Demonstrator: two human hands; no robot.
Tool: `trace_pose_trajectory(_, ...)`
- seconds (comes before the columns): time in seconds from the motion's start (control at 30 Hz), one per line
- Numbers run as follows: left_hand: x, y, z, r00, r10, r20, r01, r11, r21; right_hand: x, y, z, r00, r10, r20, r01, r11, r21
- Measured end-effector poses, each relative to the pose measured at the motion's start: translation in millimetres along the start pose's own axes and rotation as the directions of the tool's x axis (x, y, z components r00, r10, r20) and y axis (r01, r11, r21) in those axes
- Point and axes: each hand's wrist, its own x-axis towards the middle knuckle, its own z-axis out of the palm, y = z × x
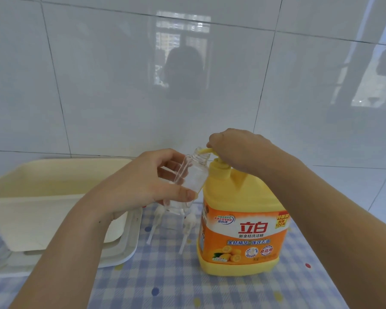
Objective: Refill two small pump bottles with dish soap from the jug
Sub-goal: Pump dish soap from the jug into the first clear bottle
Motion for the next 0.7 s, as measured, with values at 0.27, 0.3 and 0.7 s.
trace_pose_trajectory(0.27,-1,-1,1,1.000,-0.014,0.007,0.014,0.998,0.061,-21,-9,-3,0.999,0.016,-0.045,-0.022,0.991,-0.133)
trace_pose_trajectory(0.3,-1,-1,1,1.000,-0.013,0.004,0.013,0.998,0.067,-23,-9,-3,0.998,0.017,-0.055,-0.025,0.990,-0.139)
trace_pose_trajectory(0.7,5,-3,11,0.999,-0.029,-0.018,0.029,0.999,0.041,-30,-13,6,0.976,0.010,-0.215,-0.037,0.992,-0.123)
